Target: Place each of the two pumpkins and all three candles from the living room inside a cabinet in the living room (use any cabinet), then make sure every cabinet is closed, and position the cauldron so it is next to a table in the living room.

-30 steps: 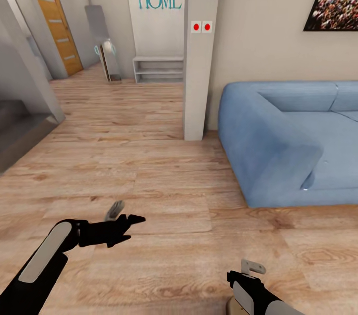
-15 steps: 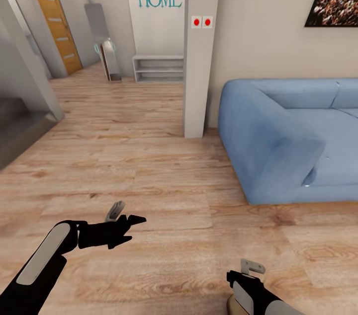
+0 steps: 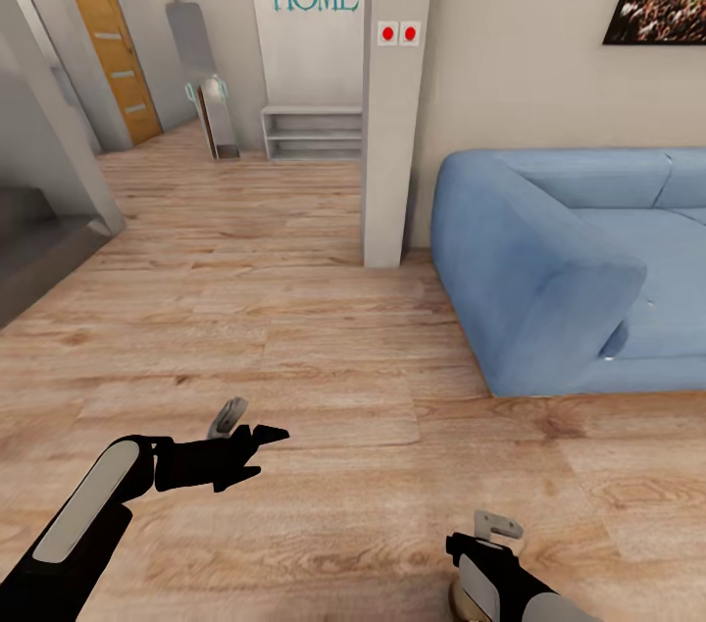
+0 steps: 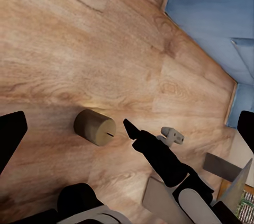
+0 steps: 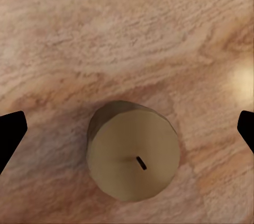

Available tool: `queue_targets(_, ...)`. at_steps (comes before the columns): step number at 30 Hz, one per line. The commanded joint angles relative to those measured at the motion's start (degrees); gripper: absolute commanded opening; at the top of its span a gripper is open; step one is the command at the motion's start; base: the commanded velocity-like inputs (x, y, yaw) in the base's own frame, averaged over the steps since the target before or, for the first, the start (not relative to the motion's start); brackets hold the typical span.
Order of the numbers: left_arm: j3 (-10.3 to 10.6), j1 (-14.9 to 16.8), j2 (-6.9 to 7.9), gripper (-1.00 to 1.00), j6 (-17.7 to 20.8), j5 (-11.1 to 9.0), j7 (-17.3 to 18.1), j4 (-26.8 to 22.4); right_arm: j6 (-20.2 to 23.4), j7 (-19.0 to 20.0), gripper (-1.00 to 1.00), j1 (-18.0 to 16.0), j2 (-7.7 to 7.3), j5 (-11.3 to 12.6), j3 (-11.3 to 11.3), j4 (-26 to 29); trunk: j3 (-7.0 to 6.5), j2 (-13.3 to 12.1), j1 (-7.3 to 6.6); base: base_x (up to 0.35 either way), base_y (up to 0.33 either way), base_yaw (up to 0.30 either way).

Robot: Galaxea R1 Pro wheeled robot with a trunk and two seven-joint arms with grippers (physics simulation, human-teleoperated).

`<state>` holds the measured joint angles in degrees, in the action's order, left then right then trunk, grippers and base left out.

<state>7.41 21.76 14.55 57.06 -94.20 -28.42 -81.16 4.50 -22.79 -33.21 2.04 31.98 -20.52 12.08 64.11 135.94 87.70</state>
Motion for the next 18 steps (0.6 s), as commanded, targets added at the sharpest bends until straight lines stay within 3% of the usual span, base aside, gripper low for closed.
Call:
queue_targets(1, 0.06, 0.04, 0.05, 1.00, -0.03, -0.63, -0.59, -0.05, 0.44, -0.41, 1.00, -0.02, -0.03, 0.19, -0.50, 0.13, 0.23, 0.44, 0.21, 0.000, 0.000, 0.000)
queue_targets(18, 0.06, 0.04, 0.03, 1.00, -0.04, -0.63, -0.59, -0.05, 0.71, -0.33, 1.00, -0.02, -0.04, 0.28, -0.57, -0.12, 3.28, 7.25, 3.95, 0.000, 0.000, 0.000)
